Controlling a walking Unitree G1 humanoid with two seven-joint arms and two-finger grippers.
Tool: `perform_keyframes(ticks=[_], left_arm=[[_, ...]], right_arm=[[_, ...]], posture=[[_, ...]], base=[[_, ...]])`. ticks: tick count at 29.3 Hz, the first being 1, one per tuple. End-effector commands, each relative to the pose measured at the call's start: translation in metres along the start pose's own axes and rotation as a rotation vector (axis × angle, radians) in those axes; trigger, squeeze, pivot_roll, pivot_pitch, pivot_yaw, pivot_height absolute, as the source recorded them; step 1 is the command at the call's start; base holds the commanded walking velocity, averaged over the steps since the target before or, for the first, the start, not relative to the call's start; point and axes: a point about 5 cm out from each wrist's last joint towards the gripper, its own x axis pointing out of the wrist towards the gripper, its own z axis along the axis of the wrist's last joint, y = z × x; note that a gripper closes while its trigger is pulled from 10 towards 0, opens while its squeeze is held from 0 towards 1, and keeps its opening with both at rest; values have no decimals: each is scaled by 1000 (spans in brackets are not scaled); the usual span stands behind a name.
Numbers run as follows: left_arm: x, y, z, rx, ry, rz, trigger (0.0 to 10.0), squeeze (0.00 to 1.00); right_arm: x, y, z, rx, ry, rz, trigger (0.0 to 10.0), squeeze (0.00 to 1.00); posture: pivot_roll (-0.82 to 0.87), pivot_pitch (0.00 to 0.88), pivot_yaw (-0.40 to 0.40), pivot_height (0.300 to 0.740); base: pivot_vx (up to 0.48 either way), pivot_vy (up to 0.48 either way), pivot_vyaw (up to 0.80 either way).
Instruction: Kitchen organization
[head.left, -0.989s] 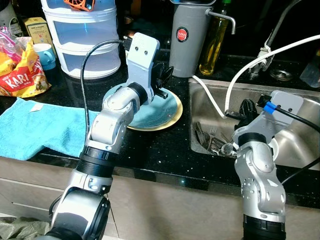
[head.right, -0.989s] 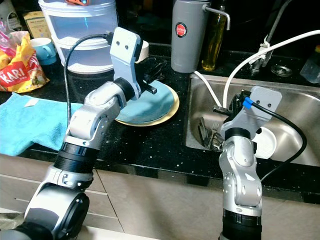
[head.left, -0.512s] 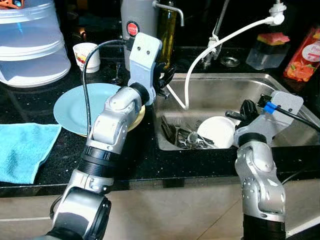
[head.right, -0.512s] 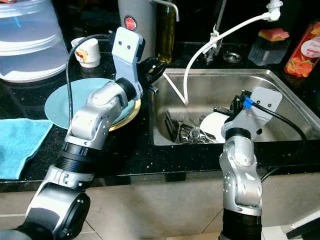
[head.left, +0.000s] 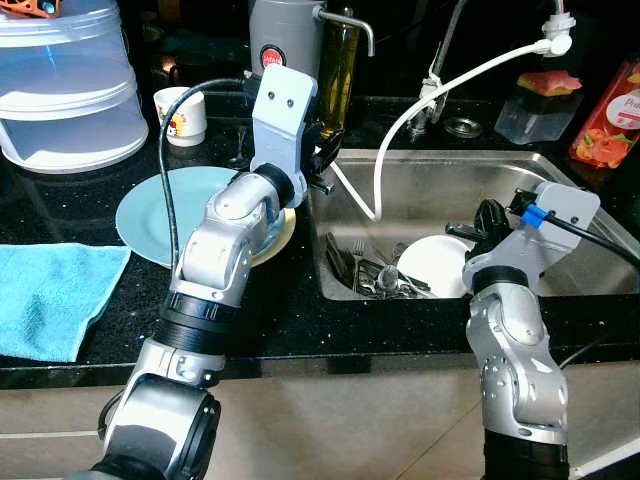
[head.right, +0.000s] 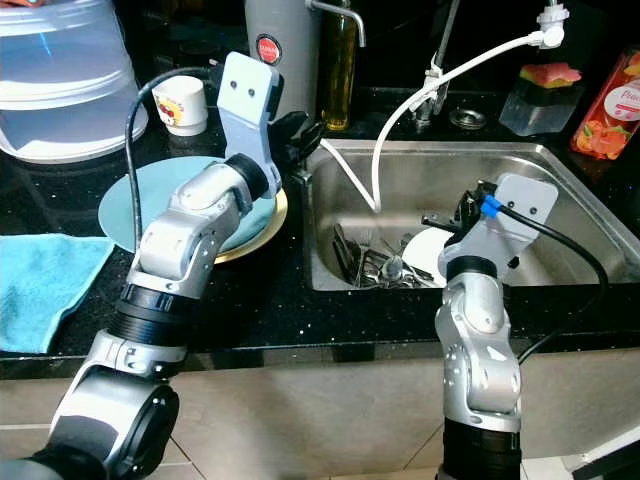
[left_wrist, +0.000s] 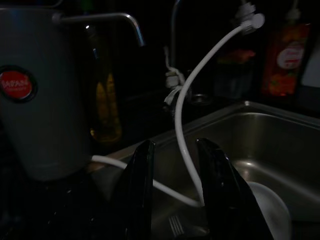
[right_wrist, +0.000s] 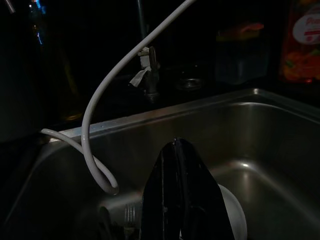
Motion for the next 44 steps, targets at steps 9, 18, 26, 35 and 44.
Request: perform_keyframes(ticks=[9,18,26,35,44], left_arm=[[5,5,3,-16,3,52,10000,0],[5,5,3,-16,2,52,10000,0],[5,5,7,242,35,1,10000,0],[-7,-5,45,342,-152,7,10000,0],[-49,-1,45,188,-251,220,10000,0]], right_arm=[[-1,1,-3,0,22,7,10000,0],[-1,2,-4,2,22,11,10000,0],[0,2,-3,-3,23,21,10000,0],[1,16,1,-17,-4,100,10000,0],[-3,30,0,-6,-6,175,10000,0]], posture=[[185,0,-35,740],[186,0,-37,740],[177,0,-56,740],[206,2,-73,740],[232,24,-105,740]], base=[[0,-30,0],[0,0,0],[0,0,0],[0,0,0],[0,0,0]])
